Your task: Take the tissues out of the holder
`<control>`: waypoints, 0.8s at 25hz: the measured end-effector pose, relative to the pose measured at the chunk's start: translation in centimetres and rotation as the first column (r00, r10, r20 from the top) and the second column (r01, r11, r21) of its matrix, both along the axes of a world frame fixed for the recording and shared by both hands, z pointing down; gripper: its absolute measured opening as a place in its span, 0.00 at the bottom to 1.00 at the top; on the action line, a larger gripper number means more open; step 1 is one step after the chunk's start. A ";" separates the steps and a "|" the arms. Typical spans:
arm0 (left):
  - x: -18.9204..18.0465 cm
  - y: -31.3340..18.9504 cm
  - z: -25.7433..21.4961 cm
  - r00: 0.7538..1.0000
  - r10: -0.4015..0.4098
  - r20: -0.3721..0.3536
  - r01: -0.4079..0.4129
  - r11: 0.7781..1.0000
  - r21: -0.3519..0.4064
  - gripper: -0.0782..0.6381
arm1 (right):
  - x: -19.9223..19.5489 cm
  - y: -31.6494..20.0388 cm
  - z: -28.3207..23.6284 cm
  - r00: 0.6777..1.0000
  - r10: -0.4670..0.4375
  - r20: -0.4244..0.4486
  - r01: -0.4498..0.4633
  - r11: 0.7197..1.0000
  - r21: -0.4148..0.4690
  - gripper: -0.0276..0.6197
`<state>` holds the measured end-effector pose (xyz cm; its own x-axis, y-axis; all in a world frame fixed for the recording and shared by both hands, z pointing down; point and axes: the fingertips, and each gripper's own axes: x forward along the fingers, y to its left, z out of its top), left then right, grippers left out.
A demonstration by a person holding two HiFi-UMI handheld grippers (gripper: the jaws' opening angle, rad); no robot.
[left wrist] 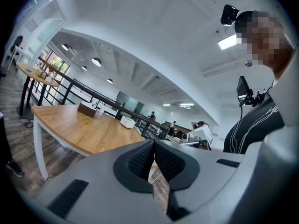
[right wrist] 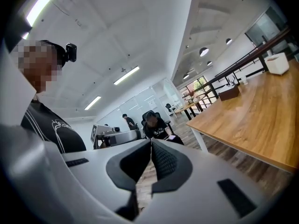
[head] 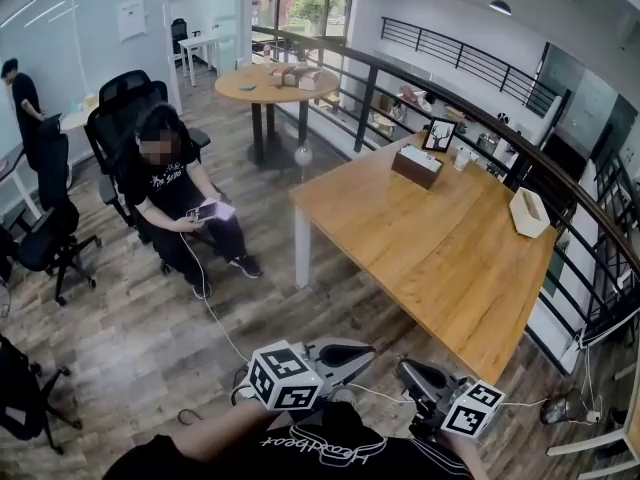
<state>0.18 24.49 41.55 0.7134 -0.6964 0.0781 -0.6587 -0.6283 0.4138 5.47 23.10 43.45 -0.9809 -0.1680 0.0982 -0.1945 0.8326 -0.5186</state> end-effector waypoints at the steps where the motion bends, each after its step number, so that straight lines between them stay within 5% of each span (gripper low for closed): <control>1: -0.1 -1.0 0.2 1.000 -0.001 -0.002 0.001 1.000 -0.006 0.13 | -0.1 -1.1 0.2 1.000 0.002 0.005 -0.002 1.000 -0.006 0.07; 7: -0.3 -9.2 1.9 1.000 -0.009 0.009 0.009 0.996 -0.085 0.13 | 0.3 -9.5 1.5 1.000 0.025 0.019 -0.024 0.998 -0.055 0.07; 20: 3.4 -27.7 0.3 0.998 -0.021 0.066 0.023 0.999 -0.035 0.13 | 3.2 -28.1 -0.3 0.998 0.017 0.067 -0.018 1.000 0.007 0.07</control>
<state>3.54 -3.21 41.84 0.6906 -0.7077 0.1491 -0.6985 -0.5991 0.3914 8.64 -5.00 43.13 -0.9822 -0.1854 0.0306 -0.1737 0.8334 -0.5247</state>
